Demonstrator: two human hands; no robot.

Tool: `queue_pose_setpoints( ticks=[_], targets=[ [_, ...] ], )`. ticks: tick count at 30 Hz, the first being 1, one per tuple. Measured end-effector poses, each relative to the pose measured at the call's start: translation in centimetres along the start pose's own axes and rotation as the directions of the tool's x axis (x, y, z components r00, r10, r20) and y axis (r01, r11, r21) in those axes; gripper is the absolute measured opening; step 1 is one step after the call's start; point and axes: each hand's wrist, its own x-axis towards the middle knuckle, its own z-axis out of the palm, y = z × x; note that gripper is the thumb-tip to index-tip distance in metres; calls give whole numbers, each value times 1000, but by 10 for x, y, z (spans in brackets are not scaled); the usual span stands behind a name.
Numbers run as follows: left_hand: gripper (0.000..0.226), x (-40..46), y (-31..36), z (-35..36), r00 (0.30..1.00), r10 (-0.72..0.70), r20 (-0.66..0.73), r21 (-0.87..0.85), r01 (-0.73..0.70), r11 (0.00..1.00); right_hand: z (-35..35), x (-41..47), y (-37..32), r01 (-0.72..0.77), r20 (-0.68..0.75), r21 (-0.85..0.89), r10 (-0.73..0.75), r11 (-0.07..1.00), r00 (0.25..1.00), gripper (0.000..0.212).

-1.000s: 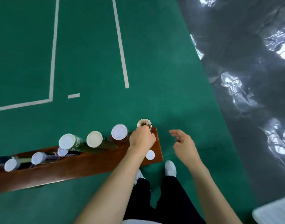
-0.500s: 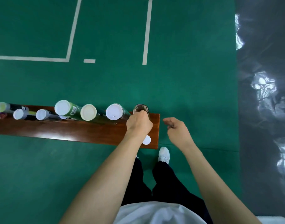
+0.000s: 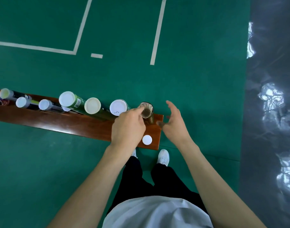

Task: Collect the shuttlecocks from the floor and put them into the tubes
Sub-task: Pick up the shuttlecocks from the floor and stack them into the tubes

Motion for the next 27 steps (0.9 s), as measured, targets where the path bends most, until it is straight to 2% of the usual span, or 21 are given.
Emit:
queue_pose_setpoints(
  ticks=[2, 4, 6, 9, 11, 13, 15, 18, 23, 27],
  targets=[
    [34, -12, -21, -1, 994, -90, -59, -189, 77, 979, 8, 6, -5, 82, 31, -29, -81, 996, 996, 104],
    [32, -21, -44, 13, 984, -175, -33, -294, 157, 943, 15, 14, -10, 179, 50, -85, -175, 980, 983, 114],
    [30, -28, -69, 41, 969, -237, 70, -277, 247, 928, 23, 26, -13, 243, 84, -149, -232, 959, 969, 115],
    [24, -32, -105, 101, 907, -283, 313, -140, 339, 930, 32, 44, -7, 295, 131, -213, -272, 931, 953, 110],
    [25, -29, -122, 144, 851, -267, 452, -26, 311, 950, 36, 54, 1, 317, 122, -196, -298, 928, 947, 103],
    [31, -26, -134, 182, 824, -221, 521, 16, 250, 968, 40, 59, 10, 338, 89, -172, -327, 925, 941, 91],
    [38, -23, -138, 216, 828, -161, 536, 26, 174, 984, 45, 61, 18, 343, 72, -168, -335, 924, 939, 79],
    [51, -15, -135, 263, 813, -125, 569, 120, 69, 990, 50, 62, 27, 373, 55, -153, -369, 915, 928, 71],
    [79, -6, -139, 321, 774, -85, 628, 278, -122, 953, 53, 68, 34, 426, 6, -111, -428, 898, 904, 67],
    [83, -6, -145, 353, 790, -57, 610, 304, -167, 938, 50, 75, 44, 466, -17, -107, -471, 878, 882, 68]
  ],
)
